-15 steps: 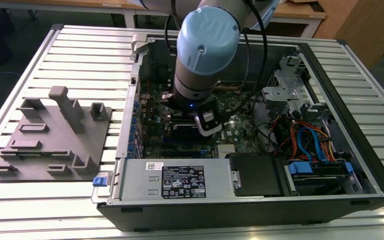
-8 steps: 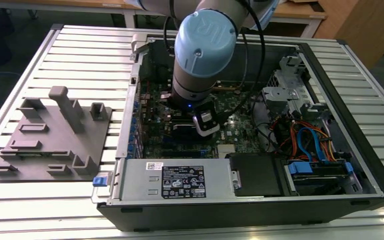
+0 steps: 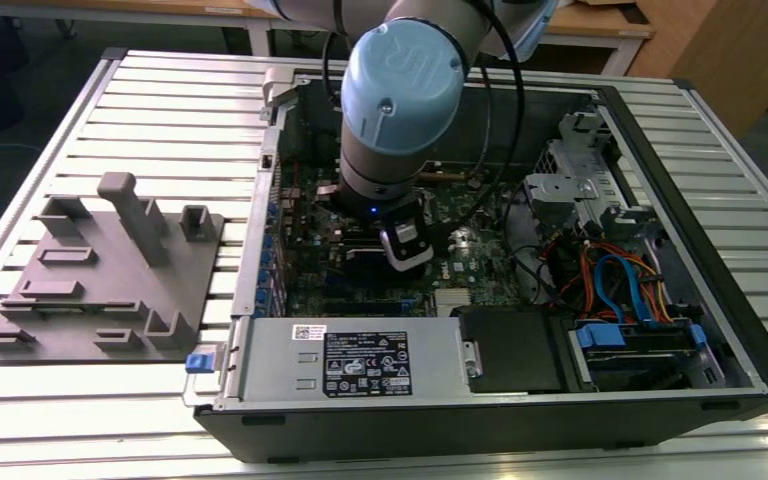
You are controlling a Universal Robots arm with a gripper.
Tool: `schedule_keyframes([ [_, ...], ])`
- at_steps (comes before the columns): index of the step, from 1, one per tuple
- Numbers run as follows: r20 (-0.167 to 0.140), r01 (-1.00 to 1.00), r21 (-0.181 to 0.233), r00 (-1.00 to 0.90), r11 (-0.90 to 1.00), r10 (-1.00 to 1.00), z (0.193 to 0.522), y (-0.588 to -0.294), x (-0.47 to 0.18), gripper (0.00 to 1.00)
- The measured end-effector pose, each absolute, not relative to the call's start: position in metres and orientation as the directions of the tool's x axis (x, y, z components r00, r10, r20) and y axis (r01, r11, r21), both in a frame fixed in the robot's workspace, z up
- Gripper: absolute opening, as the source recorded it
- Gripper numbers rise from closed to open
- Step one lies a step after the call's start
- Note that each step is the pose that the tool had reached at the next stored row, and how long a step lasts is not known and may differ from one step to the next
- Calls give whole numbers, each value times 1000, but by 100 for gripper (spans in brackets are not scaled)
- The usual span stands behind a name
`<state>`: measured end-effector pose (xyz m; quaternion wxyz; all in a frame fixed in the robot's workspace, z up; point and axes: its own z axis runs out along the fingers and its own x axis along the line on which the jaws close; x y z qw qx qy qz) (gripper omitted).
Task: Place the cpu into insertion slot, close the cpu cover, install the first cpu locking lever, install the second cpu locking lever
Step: 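Install the second cpu locking lever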
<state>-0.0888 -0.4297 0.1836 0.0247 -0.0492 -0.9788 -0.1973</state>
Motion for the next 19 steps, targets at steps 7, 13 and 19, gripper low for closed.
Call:
schedule_keyframes([
  [7, 68, 107, 387, -994, 916, 87, 185, -430, -91, 10],
  [13, 68, 107, 387, -994, 916, 87, 197, -430, -92, 10],
  [19, 68, 108, 387, -994, 916, 88, 215, -430, -93, 10],
])
